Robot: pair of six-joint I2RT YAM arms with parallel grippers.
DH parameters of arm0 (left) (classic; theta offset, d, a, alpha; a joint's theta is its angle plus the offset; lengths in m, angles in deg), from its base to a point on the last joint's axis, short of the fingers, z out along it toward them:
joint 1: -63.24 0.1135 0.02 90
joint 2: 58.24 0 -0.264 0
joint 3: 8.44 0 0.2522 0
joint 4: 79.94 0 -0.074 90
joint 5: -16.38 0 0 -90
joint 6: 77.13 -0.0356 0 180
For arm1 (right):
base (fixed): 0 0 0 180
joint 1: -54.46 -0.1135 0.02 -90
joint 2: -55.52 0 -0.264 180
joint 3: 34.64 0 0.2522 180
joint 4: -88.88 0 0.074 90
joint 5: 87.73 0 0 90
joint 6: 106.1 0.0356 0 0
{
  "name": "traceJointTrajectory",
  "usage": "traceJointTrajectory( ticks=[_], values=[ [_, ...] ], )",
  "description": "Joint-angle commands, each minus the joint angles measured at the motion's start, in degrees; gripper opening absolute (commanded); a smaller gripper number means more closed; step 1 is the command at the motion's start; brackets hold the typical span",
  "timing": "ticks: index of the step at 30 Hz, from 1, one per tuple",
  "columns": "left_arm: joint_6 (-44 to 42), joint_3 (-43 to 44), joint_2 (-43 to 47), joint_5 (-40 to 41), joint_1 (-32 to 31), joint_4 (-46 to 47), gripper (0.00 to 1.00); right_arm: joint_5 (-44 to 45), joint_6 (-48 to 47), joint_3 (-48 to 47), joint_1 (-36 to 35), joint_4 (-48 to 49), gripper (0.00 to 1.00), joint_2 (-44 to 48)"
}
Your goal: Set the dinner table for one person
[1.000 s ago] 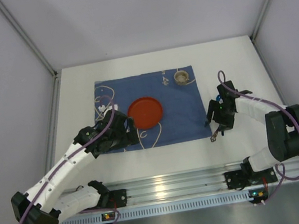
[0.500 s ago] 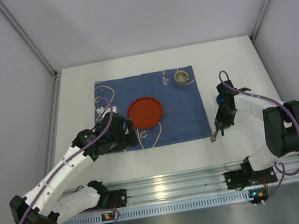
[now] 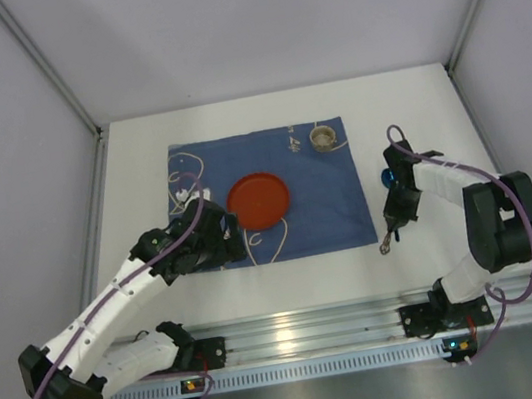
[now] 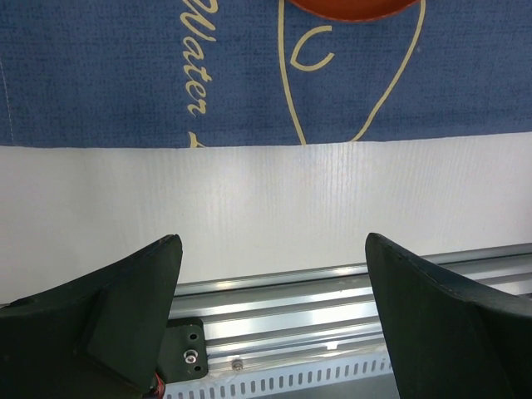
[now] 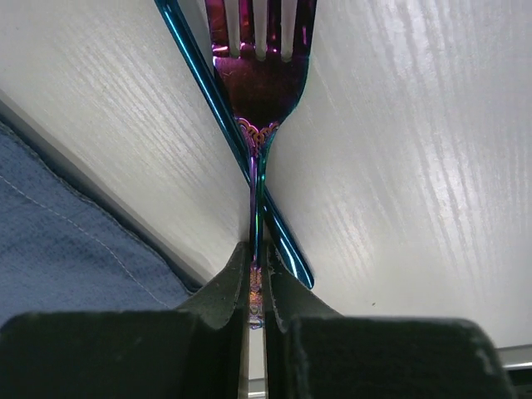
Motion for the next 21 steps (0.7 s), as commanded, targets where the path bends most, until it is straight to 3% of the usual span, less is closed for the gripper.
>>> traceJointTrajectory(
  ticks=[1, 7, 10, 15, 16, 21],
  values=[
    [-3.7, 3.4, -2.1, -0.6, -0.7, 2.4, 0.97, 9.3, -1.8, -0.8, 0.3, -1.1, 0.0, 0.4],
    [-9.8, 16.3, -10.7, -0.2, -5.6, 5.9, 0.95, 12.1, -0.7, -13.9, -4.9, -12.7, 0.0, 5.6],
    [-11.9, 20.8, -15.6, -4.6, -7.9, 10.3, 0.93, 12.0, 1.3, -19.8, -8.5, -17.1, 0.0, 8.5],
    [-10.3, 19.6, -18.8, -21.2, -8.3, 27.2, 0.91, 8.7, 5.1, -26.6, -14.9, -22.0, 0.0, 11.2],
    [-9.7, 18.0, -18.9, -23.0, -8.3, 33.3, 0.92, 7.4, 6.6, -27.1, -15.7, -22.3, 0.0, 12.0],
    [-5.2, 13.7, -19.3, -28.9, -8.3, 45.7, 0.92, 1.3, 13.0, -31.2, -21.3, -21.8, 0.0, 12.6]
  ],
)
